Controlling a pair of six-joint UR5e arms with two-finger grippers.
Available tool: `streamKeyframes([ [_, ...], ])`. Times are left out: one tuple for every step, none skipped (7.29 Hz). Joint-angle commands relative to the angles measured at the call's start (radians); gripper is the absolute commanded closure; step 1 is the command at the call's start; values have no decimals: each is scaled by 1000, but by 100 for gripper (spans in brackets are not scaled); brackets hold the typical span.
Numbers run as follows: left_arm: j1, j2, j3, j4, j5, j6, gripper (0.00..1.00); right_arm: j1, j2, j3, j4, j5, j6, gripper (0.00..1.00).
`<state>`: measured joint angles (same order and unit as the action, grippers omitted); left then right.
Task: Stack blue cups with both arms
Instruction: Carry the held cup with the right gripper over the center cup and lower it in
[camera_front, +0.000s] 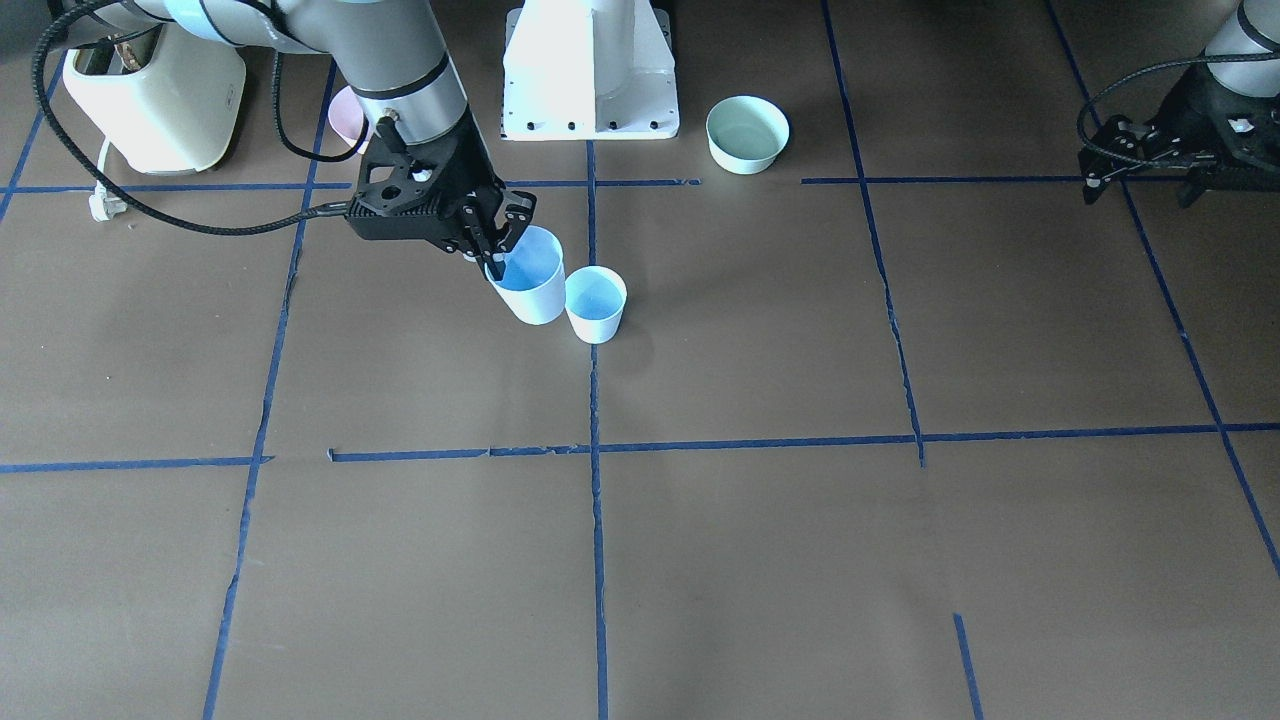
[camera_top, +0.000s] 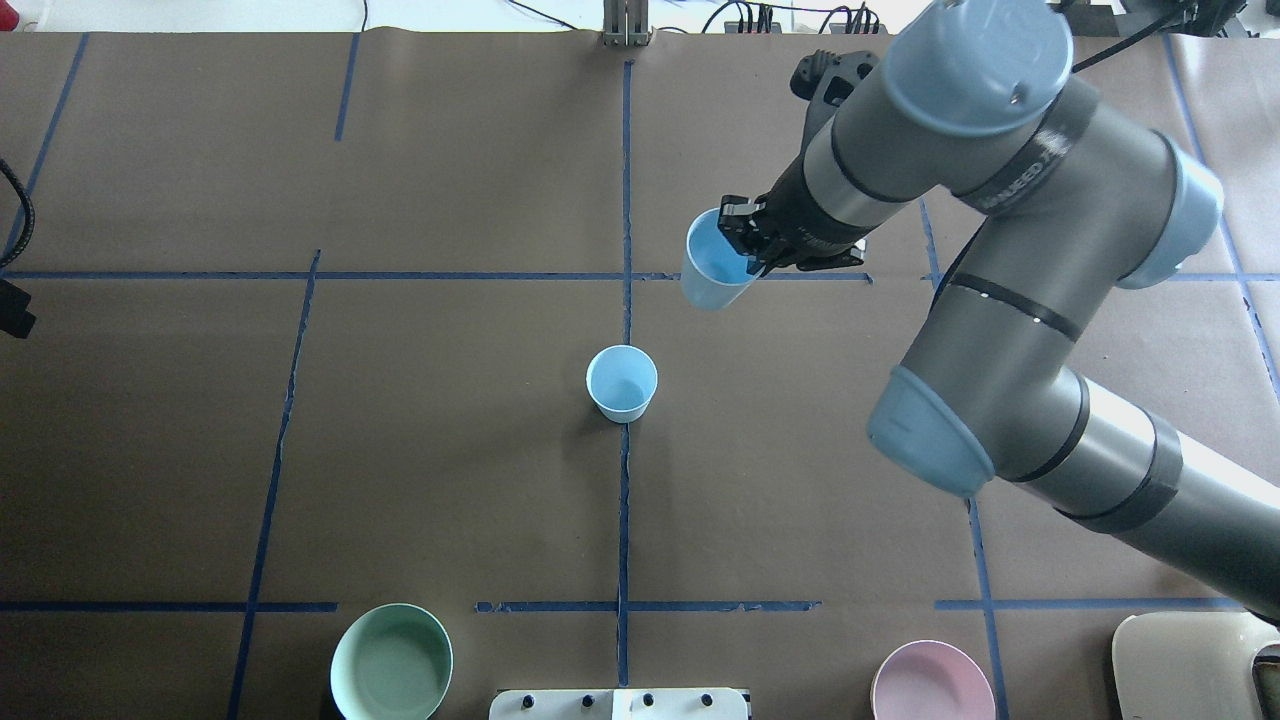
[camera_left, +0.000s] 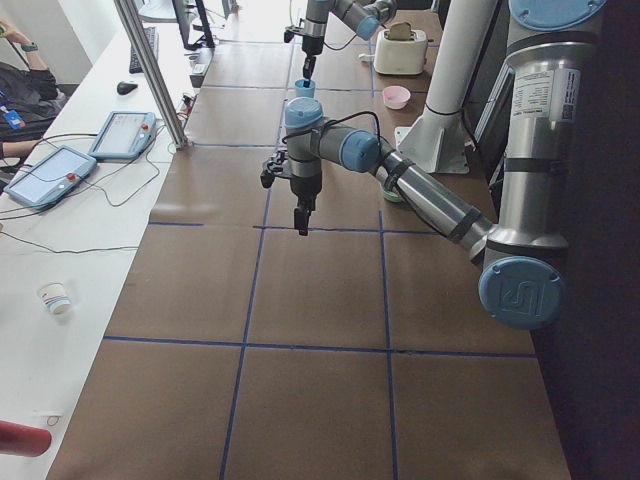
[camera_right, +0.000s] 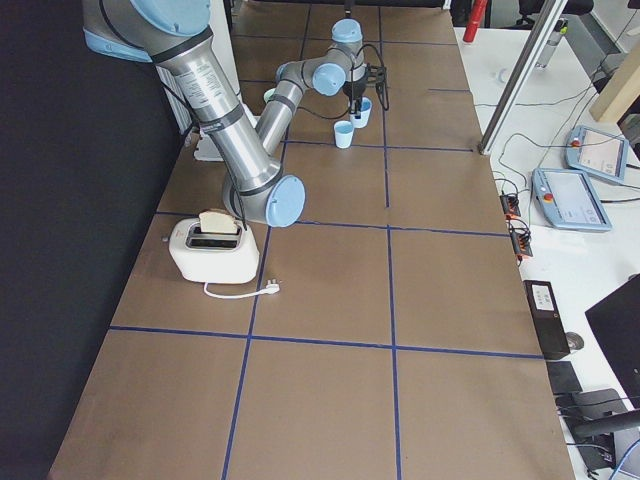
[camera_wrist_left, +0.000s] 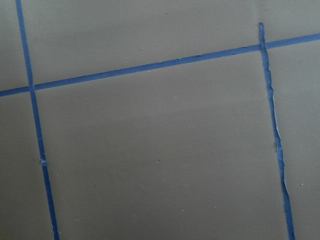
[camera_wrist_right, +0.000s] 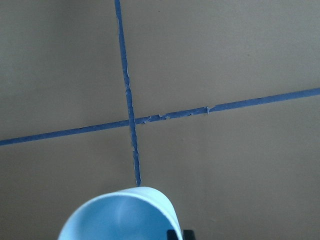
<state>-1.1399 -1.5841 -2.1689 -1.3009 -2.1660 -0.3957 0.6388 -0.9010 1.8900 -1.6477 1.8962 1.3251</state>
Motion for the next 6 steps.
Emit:
streamKeyframes([
  [-1,1,6,-1,0,2,0,-51,43,-28,-1,-57,29,100],
  [-11,0,6,-1,0,5,0,-77,53,-38,-1,-66,32,100],
  [-12,1,6,-1,0,2,0,-100,54,-48,-1,-68,34,100],
  [-18,1,8,-1,0,5,0,-134,53,-54,-1,-106,34,100],
  [-18,1,9,-1,0,5,0,-143,51,-57,-1,-114,34,99],
  [-18,0,15,-1,0,5,0,-151,50,-68,-3,-115,34,99],
])
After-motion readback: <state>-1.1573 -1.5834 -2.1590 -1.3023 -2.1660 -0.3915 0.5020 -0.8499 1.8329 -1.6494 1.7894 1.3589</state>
